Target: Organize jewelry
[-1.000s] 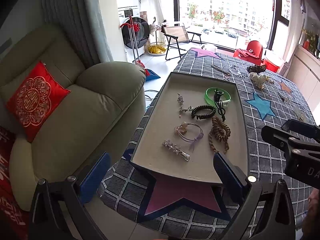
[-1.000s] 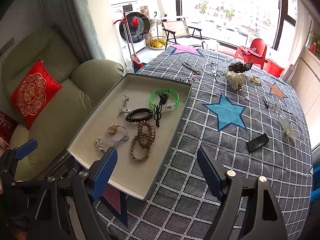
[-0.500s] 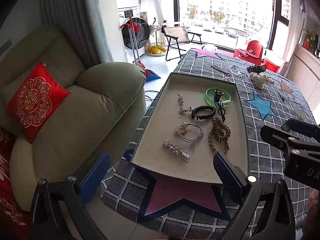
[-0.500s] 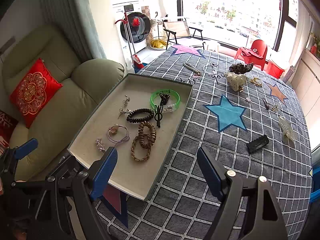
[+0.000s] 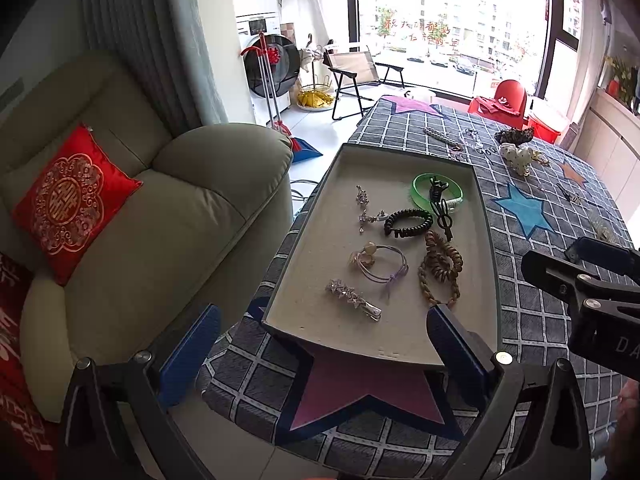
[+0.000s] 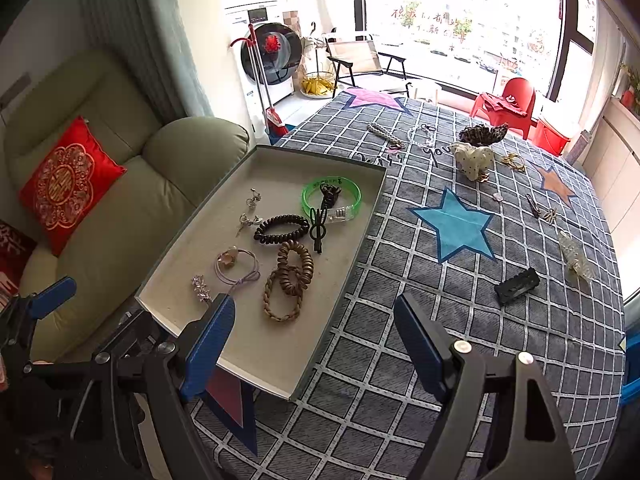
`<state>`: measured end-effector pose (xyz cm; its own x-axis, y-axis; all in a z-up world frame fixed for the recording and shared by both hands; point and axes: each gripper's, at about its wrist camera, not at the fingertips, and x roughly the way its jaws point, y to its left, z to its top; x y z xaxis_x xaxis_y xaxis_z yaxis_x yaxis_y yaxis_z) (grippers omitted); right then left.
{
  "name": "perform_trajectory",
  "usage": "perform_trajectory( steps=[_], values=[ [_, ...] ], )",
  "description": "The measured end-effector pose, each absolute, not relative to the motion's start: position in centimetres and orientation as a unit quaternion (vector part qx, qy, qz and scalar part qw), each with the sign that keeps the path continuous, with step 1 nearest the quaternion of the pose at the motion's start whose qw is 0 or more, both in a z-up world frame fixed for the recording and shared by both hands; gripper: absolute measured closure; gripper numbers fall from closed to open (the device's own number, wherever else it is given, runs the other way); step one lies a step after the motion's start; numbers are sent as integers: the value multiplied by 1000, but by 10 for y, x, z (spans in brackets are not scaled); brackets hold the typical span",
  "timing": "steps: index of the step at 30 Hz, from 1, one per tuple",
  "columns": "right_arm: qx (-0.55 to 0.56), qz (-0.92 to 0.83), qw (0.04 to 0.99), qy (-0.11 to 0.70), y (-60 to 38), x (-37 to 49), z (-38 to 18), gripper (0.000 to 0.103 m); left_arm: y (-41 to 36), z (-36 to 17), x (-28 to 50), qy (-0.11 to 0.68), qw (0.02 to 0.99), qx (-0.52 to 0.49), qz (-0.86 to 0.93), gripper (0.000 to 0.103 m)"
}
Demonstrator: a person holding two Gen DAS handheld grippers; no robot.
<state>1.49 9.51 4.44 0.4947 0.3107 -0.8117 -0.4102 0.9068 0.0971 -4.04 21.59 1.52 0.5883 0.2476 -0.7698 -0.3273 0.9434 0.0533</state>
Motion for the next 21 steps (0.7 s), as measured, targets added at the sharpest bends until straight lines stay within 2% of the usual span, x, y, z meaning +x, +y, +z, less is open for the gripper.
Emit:
perform_trajectory(
  steps=[21],
  values=[
    [-54,208,863,457,96,15,44,19,216,13,-42,424,890,-45,162,0]
  ],
)
